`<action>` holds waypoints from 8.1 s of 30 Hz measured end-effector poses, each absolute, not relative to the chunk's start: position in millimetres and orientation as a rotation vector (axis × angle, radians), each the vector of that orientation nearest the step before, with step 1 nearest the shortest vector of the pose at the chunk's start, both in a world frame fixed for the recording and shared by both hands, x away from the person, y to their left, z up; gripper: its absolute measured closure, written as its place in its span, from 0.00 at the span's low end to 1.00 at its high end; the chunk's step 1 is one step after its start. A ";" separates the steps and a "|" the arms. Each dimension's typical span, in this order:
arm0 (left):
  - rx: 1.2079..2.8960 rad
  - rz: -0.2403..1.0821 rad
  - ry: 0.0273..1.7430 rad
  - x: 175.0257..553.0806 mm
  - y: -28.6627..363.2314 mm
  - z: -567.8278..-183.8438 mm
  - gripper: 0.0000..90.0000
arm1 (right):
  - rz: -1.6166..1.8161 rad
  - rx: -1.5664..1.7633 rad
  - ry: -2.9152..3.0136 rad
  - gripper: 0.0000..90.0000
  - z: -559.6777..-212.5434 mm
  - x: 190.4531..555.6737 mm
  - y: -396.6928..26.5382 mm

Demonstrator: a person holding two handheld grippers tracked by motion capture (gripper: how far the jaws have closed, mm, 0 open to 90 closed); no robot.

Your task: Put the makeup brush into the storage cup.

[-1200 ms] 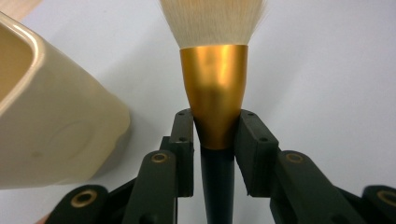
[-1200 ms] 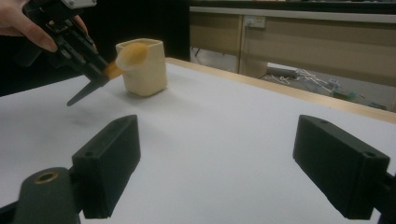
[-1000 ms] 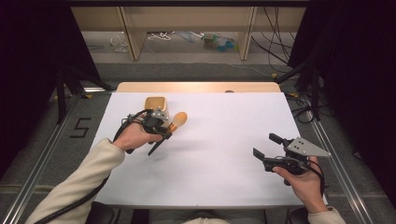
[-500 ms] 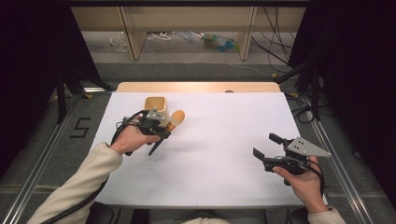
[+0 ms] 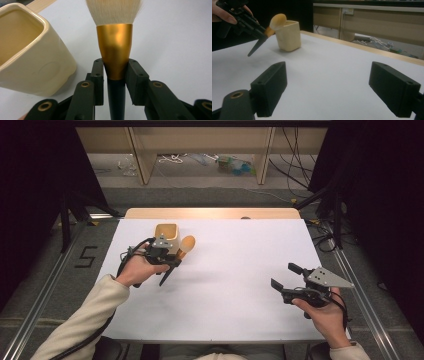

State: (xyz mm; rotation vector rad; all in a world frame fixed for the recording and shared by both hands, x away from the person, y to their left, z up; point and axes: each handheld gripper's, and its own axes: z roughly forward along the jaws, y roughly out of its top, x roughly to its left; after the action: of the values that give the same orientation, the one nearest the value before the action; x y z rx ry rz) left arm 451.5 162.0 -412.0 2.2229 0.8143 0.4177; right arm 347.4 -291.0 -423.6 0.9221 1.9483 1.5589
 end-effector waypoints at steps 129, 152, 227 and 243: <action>1.790 0.585 0.944 434.7 181.6 -401.5 0.77 | 1.535 0.922 1.950 0.18 -423.2 346.9 -293.0; 1.755 0.619 0.945 434.7 185.7 -397.1 0.77 | 1.535 0.922 1.950 0.18 -423.1 346.7 -293.2; 1.614 0.717 0.974 440.8 191.4 -378.0 0.77 | 1.527 0.920 1.948 0.18 -423.3 347.2 -293.0; 1.594 0.727 0.974 442.3 188.4 -374.9 0.77 | 1.529 0.921 1.945 0.18 -423.1 346.9 -293.1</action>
State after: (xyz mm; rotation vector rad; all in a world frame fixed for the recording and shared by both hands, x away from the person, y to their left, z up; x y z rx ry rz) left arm 442.3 188.4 -374.9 1.5935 0.9736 0.7269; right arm 346.9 -293.1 -423.1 0.9209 1.9449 1.5288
